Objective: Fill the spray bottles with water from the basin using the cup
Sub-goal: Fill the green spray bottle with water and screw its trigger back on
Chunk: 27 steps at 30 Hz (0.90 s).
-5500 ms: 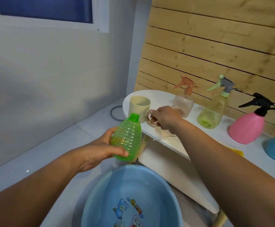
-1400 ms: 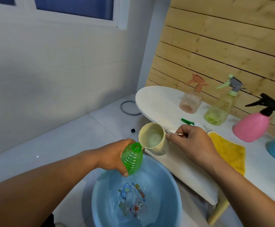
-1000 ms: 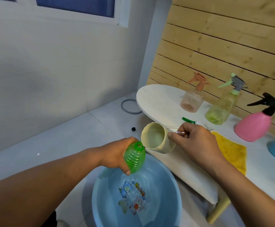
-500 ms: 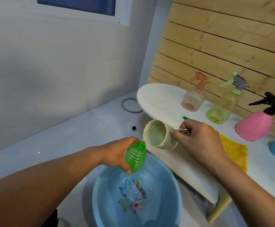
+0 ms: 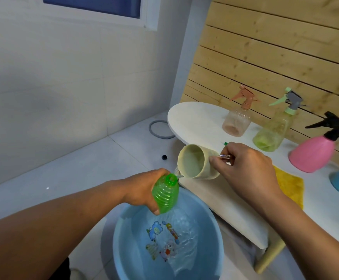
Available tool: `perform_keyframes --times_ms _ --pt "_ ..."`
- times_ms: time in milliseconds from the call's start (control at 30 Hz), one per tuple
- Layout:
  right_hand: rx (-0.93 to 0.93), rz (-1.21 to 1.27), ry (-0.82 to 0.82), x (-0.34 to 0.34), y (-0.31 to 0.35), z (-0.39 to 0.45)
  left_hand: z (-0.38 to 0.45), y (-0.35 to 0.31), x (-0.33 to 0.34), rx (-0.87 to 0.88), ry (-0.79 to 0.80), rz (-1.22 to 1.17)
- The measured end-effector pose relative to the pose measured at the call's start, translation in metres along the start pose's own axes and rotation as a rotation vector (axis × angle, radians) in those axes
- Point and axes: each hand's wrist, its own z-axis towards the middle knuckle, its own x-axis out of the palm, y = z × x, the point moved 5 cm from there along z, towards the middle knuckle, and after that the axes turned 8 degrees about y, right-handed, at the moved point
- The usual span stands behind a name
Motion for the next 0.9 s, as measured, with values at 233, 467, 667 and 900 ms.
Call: perform_keyframes --times_ms 233,467,667,900 --pt "-0.029 -0.047 -0.019 -0.002 0.002 -0.001 0.0 0.0 0.002 -0.006 0.019 0.008" --pt "-0.064 -0.103 -0.039 -0.004 0.007 -0.002 0.002 0.001 0.004 -0.001 0.029 0.002" --pt "-0.09 -0.14 -0.051 -0.005 0.01 -0.005 0.005 -0.001 0.005 0.017 0.023 0.0" --pt "-0.122 -0.181 -0.09 -0.006 0.014 -0.007 0.008 -0.003 0.004 0.024 0.016 -0.023"
